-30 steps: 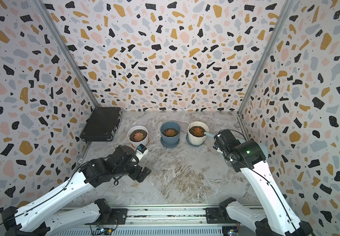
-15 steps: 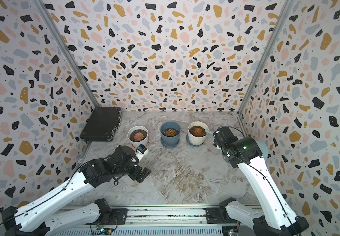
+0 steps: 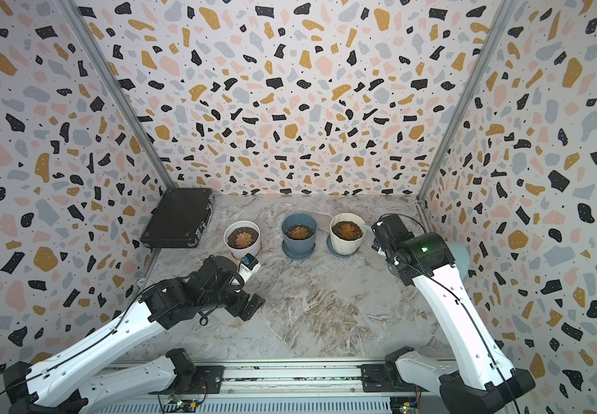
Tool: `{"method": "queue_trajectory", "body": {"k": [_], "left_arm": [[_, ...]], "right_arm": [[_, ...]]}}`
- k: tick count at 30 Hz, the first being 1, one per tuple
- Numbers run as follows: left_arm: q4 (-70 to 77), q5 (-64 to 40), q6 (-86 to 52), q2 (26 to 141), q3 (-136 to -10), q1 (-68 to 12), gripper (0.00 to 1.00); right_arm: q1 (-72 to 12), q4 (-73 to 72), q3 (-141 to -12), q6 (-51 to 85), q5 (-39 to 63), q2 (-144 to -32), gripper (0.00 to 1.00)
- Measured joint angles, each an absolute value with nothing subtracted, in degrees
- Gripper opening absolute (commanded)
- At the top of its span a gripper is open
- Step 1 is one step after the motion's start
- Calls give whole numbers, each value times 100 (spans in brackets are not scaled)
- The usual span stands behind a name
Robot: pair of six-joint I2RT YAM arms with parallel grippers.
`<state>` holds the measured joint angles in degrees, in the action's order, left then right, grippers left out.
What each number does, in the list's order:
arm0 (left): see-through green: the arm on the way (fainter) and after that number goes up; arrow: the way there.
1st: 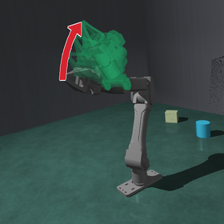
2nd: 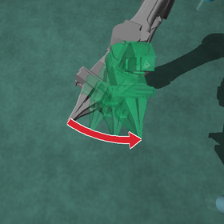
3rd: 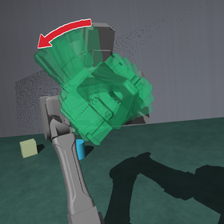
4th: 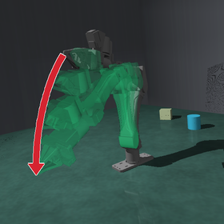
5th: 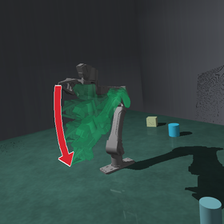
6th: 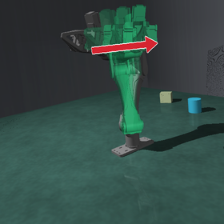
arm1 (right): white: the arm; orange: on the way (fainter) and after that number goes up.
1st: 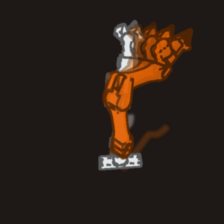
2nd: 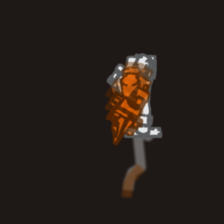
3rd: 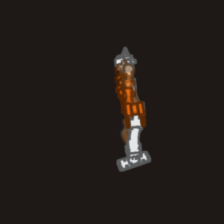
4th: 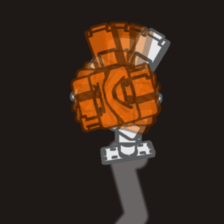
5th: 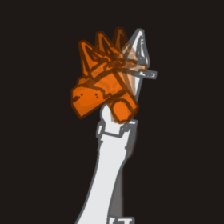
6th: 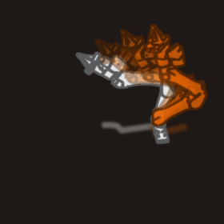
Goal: Water the succulent around the soil edge
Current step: Water the soil of the potted plant with water.
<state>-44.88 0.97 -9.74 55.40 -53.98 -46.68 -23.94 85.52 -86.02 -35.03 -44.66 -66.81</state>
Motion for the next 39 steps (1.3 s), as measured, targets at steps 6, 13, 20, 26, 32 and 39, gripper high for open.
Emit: {"method": "queue_trajectory", "body": {"k": [6, 13, 20, 26, 32, 39], "left_arm": [[-4486, 134, -961, 5540, -5398, -4668, 99], [-4486, 161, -961, 5540, -5398, -4668, 99], [-4488, 246, -958, 5540, -5398, -4668, 99], [-4495, 357, -961, 5540, -5398, -4668, 99], [-4560, 467, -961, 5540, -5398, -4668, 99], [-4678, 598, -963, 5540, -5398, -4668, 99]], "right_arm": [[-2394, 8490, -8731, -3568, -4418, -6816, 0], [-2394, 8383, -8812, -3610, -4370, -6930, 0], [-2394, 8285, -9253, -3612, -4307, -6928, 0], [-2394, 8215, -9778, -3483, -4209, -6733, 0], [-2397, 8506, -10077, -3153, -3990, -6436, 0], [-2397, 8995, -10077, -2698, -3614, -6112, 0]]}}
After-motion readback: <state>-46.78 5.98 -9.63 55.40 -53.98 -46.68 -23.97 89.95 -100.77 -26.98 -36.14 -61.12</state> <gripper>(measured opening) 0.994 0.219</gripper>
